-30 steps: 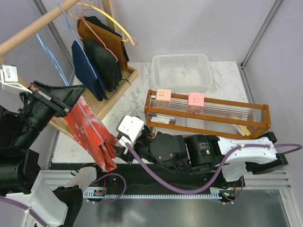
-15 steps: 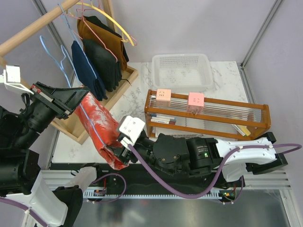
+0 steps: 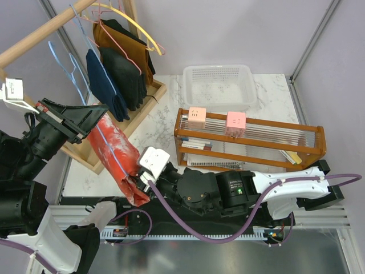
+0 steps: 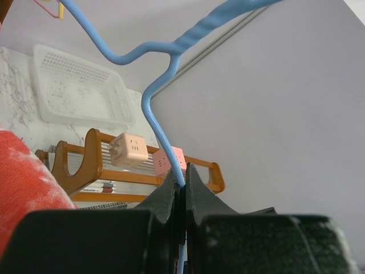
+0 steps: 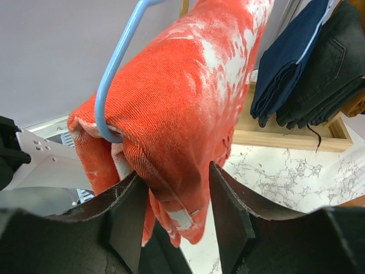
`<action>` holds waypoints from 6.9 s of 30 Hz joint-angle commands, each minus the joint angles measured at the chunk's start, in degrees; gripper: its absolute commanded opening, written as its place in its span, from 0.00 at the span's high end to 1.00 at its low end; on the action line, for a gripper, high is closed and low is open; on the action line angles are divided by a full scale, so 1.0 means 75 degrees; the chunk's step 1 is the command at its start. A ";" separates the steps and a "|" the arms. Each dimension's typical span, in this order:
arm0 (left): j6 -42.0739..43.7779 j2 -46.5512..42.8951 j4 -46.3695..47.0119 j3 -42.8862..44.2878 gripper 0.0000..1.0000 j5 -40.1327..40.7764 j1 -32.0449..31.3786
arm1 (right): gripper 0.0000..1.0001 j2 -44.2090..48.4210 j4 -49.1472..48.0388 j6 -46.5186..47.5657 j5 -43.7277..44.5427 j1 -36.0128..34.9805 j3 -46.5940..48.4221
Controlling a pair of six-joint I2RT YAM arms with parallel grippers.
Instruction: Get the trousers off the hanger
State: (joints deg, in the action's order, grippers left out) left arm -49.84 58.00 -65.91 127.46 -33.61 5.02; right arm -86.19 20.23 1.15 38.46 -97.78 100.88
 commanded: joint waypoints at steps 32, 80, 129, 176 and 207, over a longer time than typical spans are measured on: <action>-0.0702 -0.0666 0.1206 -0.0762 0.98 -0.0711 0.0011 | 1.00 0.0524 -0.3307 0.1899 0.1376 -0.0076 -0.0737; 0.0575 -0.2295 -0.0306 -0.2334 0.98 0.1434 -0.0071 | 1.00 -0.1151 -0.4583 0.3758 0.0897 -0.0076 0.5146; 0.1876 -0.1991 0.0057 -0.3811 0.98 0.0250 -0.0071 | 1.00 -0.2652 -0.2535 0.0996 -0.0300 0.8876 0.5452; 0.1935 -0.1920 0.0280 -0.4198 0.98 0.0461 -0.0071 | 0.42 -0.5066 -0.0251 -0.1300 -0.1425 1.0295 0.5533; 0.0740 -0.1909 0.0725 -0.4280 0.98 0.0226 -0.0059 | 0.25 -0.1857 0.2376 -0.3199 -0.3052 1.0260 0.4480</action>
State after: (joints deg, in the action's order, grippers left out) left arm -41.12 43.48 -63.53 94.41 -30.41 4.62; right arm -106.41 35.03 -18.94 19.27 -20.78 136.14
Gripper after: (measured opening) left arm 0.047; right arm 0.752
